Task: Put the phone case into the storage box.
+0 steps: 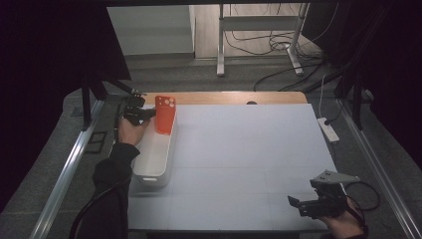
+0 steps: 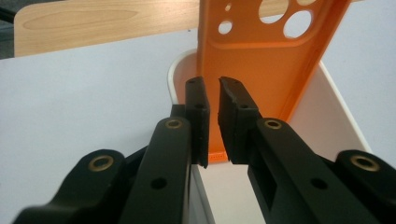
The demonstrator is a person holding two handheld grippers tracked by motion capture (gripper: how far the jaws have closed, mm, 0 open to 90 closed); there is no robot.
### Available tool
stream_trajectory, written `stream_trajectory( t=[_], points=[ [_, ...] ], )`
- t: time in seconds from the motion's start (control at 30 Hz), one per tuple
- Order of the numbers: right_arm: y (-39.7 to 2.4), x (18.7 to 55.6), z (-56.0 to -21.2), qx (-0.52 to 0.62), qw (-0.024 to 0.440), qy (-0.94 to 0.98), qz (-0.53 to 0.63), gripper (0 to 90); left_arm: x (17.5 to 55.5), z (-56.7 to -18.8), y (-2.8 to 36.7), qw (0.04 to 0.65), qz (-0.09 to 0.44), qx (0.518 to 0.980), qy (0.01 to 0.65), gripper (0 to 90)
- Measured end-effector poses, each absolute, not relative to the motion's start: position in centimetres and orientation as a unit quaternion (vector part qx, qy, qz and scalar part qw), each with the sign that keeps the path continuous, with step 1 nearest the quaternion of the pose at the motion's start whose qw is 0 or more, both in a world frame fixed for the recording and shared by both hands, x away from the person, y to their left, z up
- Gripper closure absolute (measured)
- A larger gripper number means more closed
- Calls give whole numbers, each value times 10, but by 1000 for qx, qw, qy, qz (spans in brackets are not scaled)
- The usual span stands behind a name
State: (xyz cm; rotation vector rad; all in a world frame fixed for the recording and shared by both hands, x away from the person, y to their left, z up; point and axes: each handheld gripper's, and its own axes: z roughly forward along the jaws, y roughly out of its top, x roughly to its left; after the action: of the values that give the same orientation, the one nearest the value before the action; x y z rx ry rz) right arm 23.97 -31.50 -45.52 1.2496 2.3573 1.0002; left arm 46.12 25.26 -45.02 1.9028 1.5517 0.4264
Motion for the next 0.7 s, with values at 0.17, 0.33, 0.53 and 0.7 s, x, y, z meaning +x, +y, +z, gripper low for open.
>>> stream_trajectory(
  t=[0.17, 0.33, 0.53, 0.7],
  points=[
    [-315, 240, -455, 433, 146, 819, 347, 20, 459, -447, 254, 327, 164, 722, 587, 737],
    [-314, 240, -455, 430, 145, 821, 346, 20, 457, -446, 256, 336, 168, 724, 579, 635],
    [-314, 240, -455, 429, 145, 822, 346, 20, 455, -445, 256, 347, 166, 723, 574, 509],
    [-314, 240, -455, 430, 144, 822, 345, 19, 451, -443, 254, 353, 161, 731, 562, 431]
  ],
)
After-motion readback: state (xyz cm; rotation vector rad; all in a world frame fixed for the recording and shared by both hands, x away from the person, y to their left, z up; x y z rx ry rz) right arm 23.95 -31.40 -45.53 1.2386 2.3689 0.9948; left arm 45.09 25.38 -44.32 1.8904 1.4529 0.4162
